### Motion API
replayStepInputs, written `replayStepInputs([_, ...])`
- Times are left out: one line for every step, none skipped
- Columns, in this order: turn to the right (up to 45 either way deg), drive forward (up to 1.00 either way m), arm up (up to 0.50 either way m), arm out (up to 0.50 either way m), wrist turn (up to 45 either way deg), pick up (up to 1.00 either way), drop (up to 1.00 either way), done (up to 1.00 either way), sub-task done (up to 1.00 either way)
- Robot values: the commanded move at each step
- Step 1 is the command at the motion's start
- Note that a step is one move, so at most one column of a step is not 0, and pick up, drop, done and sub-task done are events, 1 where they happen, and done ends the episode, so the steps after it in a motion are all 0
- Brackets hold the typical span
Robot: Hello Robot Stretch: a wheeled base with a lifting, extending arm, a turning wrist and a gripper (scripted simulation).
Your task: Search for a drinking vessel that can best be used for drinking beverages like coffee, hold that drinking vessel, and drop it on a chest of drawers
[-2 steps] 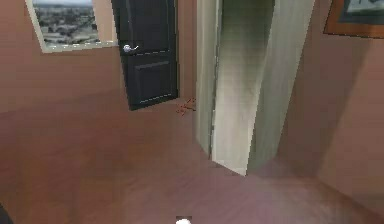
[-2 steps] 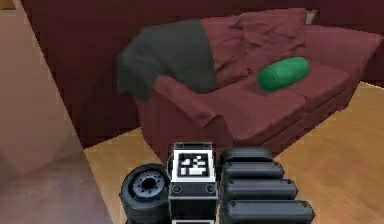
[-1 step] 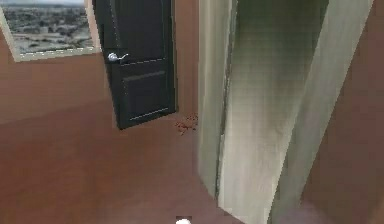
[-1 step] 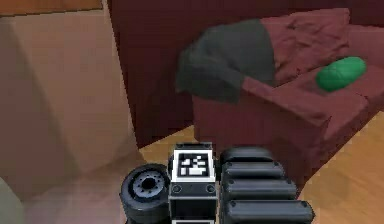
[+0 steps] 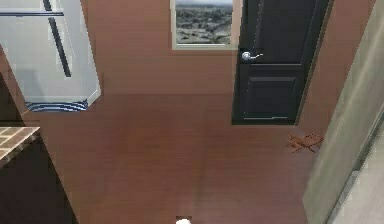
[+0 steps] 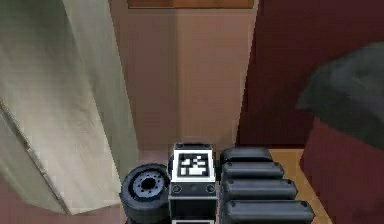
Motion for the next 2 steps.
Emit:
replayStepInputs([0.0,1.0,0.0,0.0,0.0,0.0,0.0,0.0,0.0])
replayStepInputs([-3.0,0.0,0.0,0.0,0.0,0.0,0.0,0.0,0.0])
